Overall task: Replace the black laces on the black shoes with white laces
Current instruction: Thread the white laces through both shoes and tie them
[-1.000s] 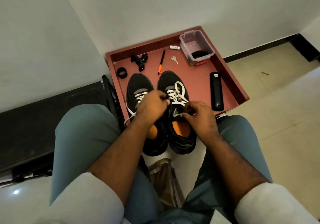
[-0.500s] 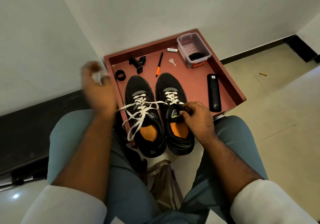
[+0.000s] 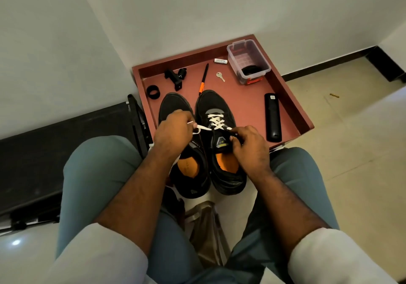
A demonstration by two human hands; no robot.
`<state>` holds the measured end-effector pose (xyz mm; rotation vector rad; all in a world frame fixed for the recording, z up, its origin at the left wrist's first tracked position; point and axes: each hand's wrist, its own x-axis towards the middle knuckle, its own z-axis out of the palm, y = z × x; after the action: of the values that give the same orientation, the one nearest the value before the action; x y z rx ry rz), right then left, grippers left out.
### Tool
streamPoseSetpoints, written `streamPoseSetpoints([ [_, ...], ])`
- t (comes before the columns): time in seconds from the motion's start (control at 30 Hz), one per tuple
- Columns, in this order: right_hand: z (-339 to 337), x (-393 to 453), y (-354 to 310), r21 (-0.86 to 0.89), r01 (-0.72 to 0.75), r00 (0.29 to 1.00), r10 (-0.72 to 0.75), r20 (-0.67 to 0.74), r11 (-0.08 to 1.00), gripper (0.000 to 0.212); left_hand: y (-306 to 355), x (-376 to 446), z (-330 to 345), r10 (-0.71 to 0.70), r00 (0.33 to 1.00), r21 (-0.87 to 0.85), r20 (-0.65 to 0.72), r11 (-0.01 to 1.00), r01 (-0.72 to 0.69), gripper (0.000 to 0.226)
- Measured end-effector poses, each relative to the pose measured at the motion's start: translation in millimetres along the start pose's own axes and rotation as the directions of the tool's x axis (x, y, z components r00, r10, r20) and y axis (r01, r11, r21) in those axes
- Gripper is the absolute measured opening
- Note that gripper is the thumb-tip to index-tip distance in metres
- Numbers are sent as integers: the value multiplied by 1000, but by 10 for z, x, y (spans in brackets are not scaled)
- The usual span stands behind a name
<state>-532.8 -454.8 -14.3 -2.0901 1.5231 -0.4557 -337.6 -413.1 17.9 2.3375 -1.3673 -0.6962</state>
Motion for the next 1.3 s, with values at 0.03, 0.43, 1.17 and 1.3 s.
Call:
streamPoseSetpoints([
  [0.03, 6, 2, 3, 21, -7, 1000, 7, -8, 1000, 22, 39, -26, 11, 44, 998, -56, -36, 997, -46, 12],
  [0.43, -20, 110, 155, 668, -347, 936, 282, 209, 658, 16, 516, -145, 471, 324, 946, -222, 19, 924, -312, 73],
  [1.17, -65, 108, 9, 755, -460, 888, 267, 375, 468, 21, 492, -117, 618, 405, 914, 297, 36, 868, -397, 84],
  [1.3, -92, 243, 170, 717, -429, 889, 399, 226, 550, 14, 446, -102, 591, 383, 922, 283, 60, 879, -383, 58],
])
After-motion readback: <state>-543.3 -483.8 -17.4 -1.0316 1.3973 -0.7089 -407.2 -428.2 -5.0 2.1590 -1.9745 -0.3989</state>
